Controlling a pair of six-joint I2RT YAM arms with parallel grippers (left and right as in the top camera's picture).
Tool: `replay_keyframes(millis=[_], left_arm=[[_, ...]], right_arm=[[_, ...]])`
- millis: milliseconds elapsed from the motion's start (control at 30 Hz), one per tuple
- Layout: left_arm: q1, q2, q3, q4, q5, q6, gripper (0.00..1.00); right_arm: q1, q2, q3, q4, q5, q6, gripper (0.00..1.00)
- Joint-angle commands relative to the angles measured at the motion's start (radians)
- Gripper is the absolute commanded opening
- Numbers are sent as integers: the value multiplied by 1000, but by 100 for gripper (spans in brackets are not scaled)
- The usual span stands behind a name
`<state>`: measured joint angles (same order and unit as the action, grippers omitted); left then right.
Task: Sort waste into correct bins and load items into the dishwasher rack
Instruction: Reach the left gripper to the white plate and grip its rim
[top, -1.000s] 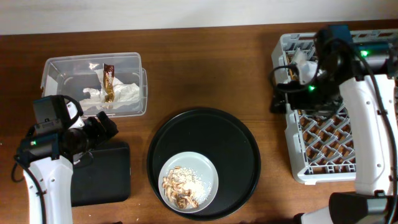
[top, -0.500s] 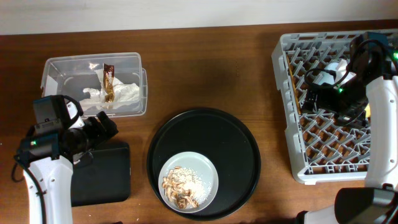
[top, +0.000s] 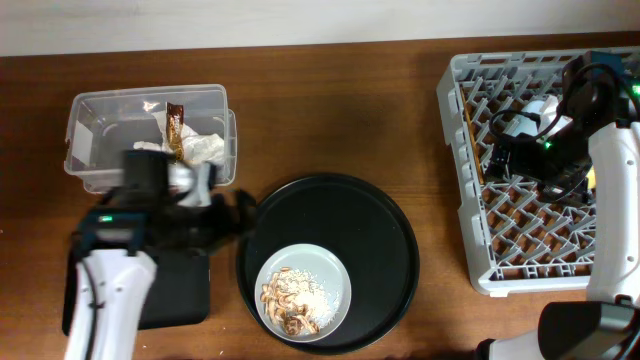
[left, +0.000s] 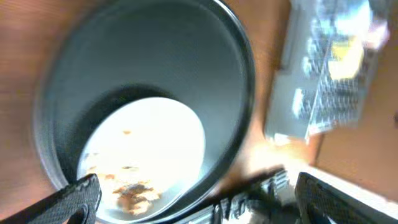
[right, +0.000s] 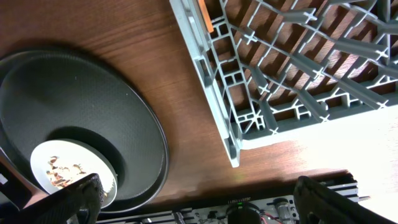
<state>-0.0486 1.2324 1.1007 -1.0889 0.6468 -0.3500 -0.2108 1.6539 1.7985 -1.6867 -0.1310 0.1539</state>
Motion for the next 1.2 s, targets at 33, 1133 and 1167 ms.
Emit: replay_keyframes(millis=[33, 1133, 1167], left_arm=[[-360, 11, 12, 166, -92, -77, 98], [-971, 576, 272, -97, -859, -731, 93], [-971, 590, 272, -84, -840, -731, 92]], right_arm=[[-6, -21, -4, 0, 12, 5, 99], [-6, -21, -4, 0, 12, 5, 98], [-6, -21, -4, 0, 12, 5, 99]])
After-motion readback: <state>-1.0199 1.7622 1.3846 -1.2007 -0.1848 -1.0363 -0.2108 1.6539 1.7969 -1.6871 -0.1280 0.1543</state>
